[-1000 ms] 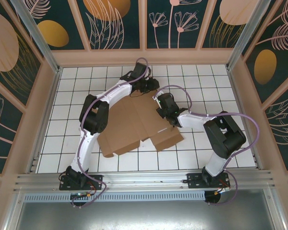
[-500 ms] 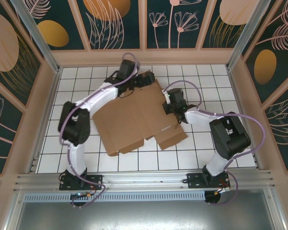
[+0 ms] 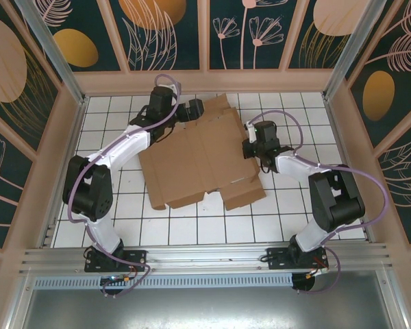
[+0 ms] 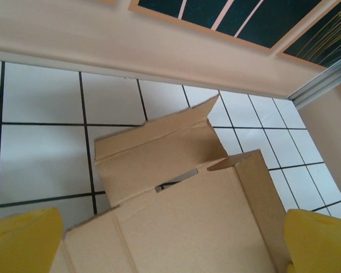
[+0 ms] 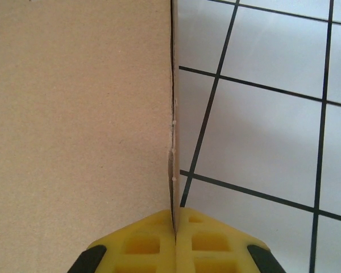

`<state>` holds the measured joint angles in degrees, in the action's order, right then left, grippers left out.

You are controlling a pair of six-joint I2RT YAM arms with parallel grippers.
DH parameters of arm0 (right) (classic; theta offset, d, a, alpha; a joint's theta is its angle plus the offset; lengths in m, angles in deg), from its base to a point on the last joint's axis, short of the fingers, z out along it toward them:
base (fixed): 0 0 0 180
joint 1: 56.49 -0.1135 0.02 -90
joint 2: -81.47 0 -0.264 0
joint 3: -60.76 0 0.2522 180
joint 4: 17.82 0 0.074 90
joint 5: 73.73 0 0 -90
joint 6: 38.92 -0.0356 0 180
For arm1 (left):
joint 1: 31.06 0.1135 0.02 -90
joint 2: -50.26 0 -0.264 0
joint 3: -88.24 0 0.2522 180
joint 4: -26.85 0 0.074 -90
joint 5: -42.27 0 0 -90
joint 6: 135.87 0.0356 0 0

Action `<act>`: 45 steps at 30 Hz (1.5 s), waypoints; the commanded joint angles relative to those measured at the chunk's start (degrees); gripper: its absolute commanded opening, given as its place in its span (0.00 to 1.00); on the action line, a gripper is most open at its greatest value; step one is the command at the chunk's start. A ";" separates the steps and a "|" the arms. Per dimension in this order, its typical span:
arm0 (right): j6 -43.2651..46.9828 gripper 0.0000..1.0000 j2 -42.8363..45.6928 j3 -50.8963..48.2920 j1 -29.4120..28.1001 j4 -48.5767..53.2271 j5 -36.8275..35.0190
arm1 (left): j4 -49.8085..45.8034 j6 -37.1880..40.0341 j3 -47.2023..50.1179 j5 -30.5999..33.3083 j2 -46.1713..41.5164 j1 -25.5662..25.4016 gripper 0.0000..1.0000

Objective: Fold the paper box

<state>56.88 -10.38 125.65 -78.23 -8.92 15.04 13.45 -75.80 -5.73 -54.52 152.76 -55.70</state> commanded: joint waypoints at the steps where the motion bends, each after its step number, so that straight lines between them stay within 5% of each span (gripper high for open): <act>1: 7.89 0.00 3.01 -2.44 -0.86 -1.63 -4.41 | 7.94 3.75 4.32 0.62 -3.96 1.57 0.99; 4: 13.96 0.00 4.00 -4.30 -2.01 -5.14 -5.55 | 5.34 6.29 1.46 -8.12 -2.21 4.32 0.99; 11: 25.60 0.00 3.30 -4.63 -2.87 -10.90 -11.15 | -1.40 12.38 -2.08 -3.36 1.40 8.30 0.99; 20: 32.19 0.00 1.87 -1.30 -3.42 -12.45 -18.75 | -0.43 9.80 -3.50 -7.35 5.01 11.75 0.99; 23: 30.04 0.00 2.58 0.16 -2.96 -9.38 -15.38 | 1.61 8.20 -2.75 -11.35 5.66 11.74 0.99; 26: 25.94 0.00 2.43 3.41 -1.09 -0.27 -3.86 | 4.59 5.50 -2.09 -15.60 5.34 11.78 0.99; 32: 18.24 0.00 -1.63 7.91 1.24 11.01 11.68 | -0.14 7.87 -3.13 -14.29 3.47 11.55 0.99; 36: 14.24 0.01 -5.56 10.59 1.32 15.49 12.27 | -2.84 11.53 -0.78 -12.67 0.61 11.49 0.99; 45: 9.84 0.33 -10.25 13.61 2.65 18.12 11.48 | -2.73 13.31 3.06 -15.36 -2.39 11.48 0.99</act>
<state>69.08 -19.69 136.56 -76.28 6.99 25.44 11.33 -64.46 -3.65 -68.60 152.15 -44.12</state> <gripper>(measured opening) 0.309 0.988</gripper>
